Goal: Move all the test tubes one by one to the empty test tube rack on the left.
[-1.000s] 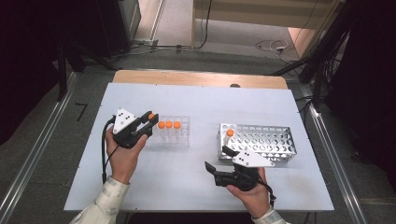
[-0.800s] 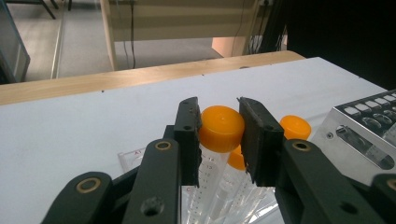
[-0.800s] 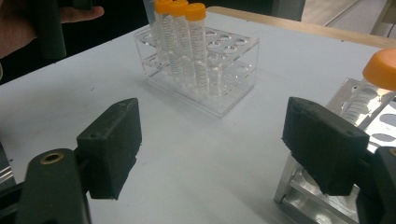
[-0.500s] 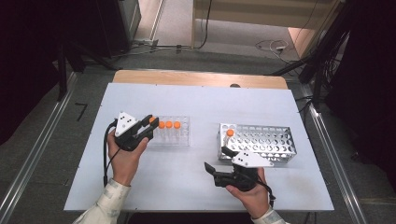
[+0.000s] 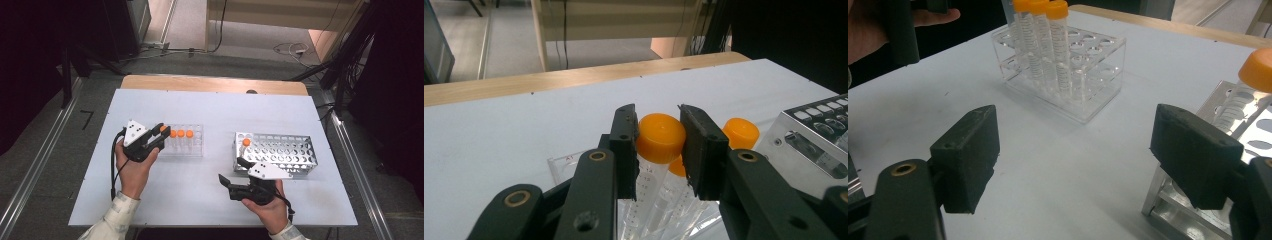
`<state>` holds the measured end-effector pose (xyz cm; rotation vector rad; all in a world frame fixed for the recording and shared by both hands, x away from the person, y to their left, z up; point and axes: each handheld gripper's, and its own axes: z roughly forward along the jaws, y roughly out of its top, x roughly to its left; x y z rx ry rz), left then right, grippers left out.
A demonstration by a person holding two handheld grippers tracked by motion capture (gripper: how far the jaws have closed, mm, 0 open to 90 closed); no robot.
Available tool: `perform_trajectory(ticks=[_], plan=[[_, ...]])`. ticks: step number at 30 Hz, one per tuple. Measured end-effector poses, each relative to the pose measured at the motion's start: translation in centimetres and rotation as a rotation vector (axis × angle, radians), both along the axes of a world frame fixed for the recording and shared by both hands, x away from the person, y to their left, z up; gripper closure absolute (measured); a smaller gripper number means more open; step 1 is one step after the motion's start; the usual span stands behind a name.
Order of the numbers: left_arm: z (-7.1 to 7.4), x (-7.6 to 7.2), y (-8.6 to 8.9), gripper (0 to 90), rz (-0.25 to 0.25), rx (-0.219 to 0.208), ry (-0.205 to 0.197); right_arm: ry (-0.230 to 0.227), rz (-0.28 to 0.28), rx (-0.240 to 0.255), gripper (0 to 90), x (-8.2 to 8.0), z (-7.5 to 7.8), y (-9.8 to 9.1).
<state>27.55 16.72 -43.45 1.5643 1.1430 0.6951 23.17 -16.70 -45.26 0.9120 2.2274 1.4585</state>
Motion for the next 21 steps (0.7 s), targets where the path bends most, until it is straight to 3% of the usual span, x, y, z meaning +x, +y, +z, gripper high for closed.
perform_trajectory(ticks=[15,21], plan=[[-0.05,0.03,0.02,68.3,-0.005,-0.009,0.01,-0.001,0.002,0.001,18.2,0.01,0.01,-0.03],[-0.02,-0.05,0.0,60.6,-0.007,-0.021,0.021,-0.001,0.001,0.002,18.2,0.01,0.03,-0.05]])
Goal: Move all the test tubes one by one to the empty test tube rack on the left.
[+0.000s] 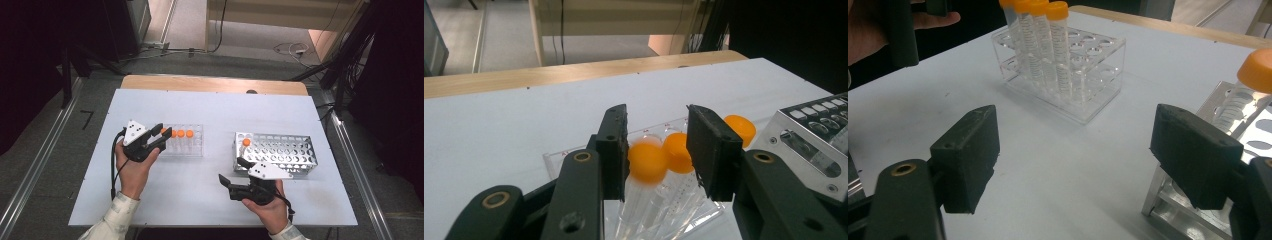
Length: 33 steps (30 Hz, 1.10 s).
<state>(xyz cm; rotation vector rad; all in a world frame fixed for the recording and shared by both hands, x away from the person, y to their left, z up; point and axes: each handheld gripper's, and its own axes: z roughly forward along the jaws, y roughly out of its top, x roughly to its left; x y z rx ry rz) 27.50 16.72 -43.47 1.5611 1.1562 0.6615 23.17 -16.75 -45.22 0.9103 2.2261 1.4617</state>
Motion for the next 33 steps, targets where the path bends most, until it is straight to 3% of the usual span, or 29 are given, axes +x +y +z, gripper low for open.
perform_trajectory(ticks=[4,13,21,33], plan=[[0.2,-0.2,0.0,57.7,-0.001,-0.004,-0.007,0.001,-0.004,0.003,18.2,0.0,0.0,-0.1],[0.5,-0.9,-0.5,38.5,-0.033,-0.009,0.025,-0.002,-0.014,0.004,18.2,0.0,0.1,-0.5],[0.7,-1.8,-0.4,20.6,-0.031,-0.039,0.028,-0.004,-0.033,0.004,18.2,0.3,0.1,-1.1],[0.3,-2.9,-0.1,14.1,-0.023,-0.039,0.02,-0.011,-0.104,-0.001,18.2,1.4,0.0,-2.3]])
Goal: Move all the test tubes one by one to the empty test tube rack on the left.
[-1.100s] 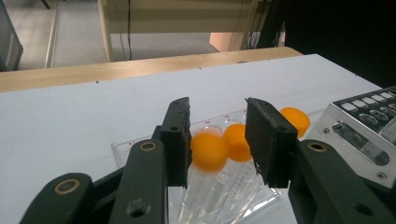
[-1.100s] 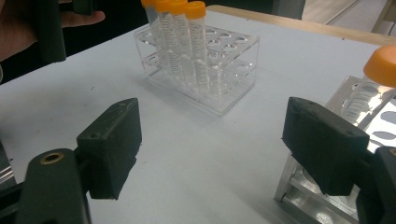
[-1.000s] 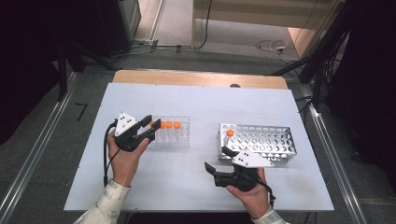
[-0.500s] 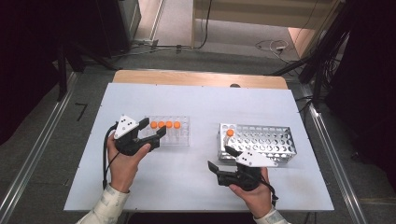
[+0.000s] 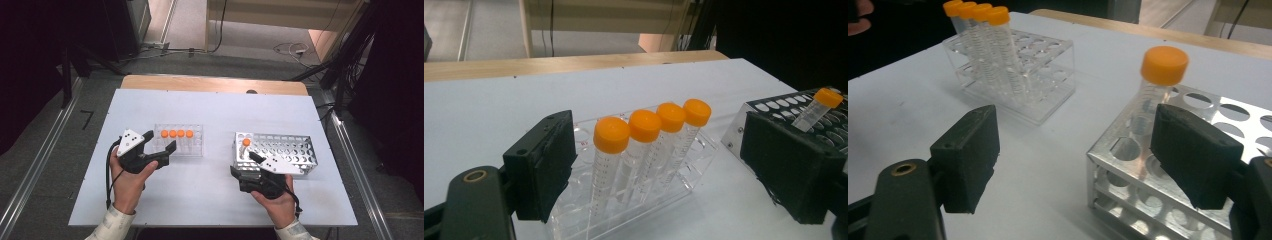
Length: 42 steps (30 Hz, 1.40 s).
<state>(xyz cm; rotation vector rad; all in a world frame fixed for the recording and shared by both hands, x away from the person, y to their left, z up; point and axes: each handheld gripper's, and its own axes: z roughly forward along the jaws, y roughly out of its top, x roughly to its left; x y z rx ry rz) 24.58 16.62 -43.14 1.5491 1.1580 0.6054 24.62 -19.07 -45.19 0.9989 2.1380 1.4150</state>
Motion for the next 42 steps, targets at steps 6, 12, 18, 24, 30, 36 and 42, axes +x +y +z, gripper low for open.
perform_trajectory(ticks=[6,12,18,24,30,36,42], plan=[[-0.3,-0.4,-0.1,13.3,0.0,0.0,-0.002,-0.017,-0.058,-0.026,18.6,1.1,-0.3,-0.7],[-0.4,-0.6,-0.4,12.0,-0.009,0.01,0.001,-0.032,-0.111,-0.046,25.9,2.5,-0.8,-0.8],[-0.4,-0.7,-0.6,11.1,-0.018,0.013,0.0,-0.02,-0.145,-0.03,39.1,4.0,-1.5,-0.2],[-0.5,-0.7,-0.8,10.9,-0.024,0.015,0.004,-0.033,-0.149,-0.032,48.2,4.4,-1.8,0.2],[-0.6,-0.7,-0.9,10.8,-0.028,0.016,0.007,-0.032,-0.137,-0.023,56.3,4.6,-2.0,0.3],[-0.7,-0.6,-1.0,10.8,-0.033,0.017,0.012,-0.029,-0.128,-0.024,68.0,4.7,-2.0,0.5],[-0.7,-0.7,-1.0,10.8,-0.037,0.017,0.014,-0.028,-0.129,-0.02,71.0,4.8,-1.9,0.5]])
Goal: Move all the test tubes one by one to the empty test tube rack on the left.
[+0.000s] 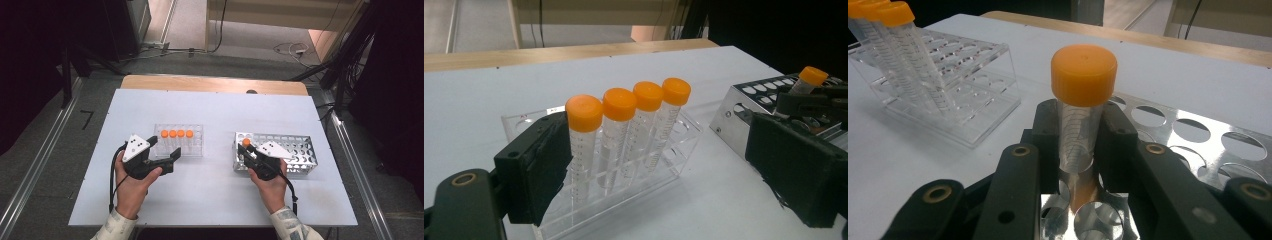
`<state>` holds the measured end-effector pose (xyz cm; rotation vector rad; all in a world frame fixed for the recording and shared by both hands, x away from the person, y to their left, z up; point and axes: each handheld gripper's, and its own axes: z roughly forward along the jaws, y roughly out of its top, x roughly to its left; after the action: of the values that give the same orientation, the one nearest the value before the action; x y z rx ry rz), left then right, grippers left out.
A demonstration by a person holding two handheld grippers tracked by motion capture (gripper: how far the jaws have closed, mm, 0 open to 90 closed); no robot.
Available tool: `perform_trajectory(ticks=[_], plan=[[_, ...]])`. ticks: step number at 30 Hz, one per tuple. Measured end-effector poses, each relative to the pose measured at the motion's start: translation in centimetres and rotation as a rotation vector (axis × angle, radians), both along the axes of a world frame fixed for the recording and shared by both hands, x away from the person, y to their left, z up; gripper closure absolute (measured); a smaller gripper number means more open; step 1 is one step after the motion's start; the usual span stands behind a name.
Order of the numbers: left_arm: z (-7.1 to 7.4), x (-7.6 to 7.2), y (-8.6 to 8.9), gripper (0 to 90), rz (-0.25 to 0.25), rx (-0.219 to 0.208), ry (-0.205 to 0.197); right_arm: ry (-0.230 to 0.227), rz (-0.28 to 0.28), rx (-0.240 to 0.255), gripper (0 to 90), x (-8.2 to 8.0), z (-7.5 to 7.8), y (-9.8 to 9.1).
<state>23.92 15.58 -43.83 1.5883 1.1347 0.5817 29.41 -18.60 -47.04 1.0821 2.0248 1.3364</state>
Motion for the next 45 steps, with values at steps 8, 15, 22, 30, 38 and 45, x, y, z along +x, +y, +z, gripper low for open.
perform_trajectory(ticks=[8,15,22,30,38,45], plan=[[0.0,0.0,-0.1,10.6,0.0,0.004,-0.001,-0.023,0.007,0.025,71.0,-0.2,1.1,-0.3],[-0.1,0.0,-0.1,10.6,0.0,0.003,0.001,-0.044,0.011,0.043,71.1,-0.7,2.7,-0.7],[0.0,-0.1,-0.2,10.6,-0.005,0.004,0.001,-0.071,0.017,0.079,71.3,-1.2,4.6,-1.3],[0.0,-0.1,-0.2,10.7,-0.008,0.002,-0.002,-0.078,0.05,0.093,71.4,-2.1,5.8,-1.1],[0.1,-0.2,-0.3,10.7,-0.013,0.0,-0.005,-0.066,0.102,0.071,71.4,-2.8,5.6,0.2],[0.1,-0.2,-0.4,10.9,-0.015,0.001,-0.002,-0.052,0.139,0.054,71.5,-3.2,5.0,1.3]])
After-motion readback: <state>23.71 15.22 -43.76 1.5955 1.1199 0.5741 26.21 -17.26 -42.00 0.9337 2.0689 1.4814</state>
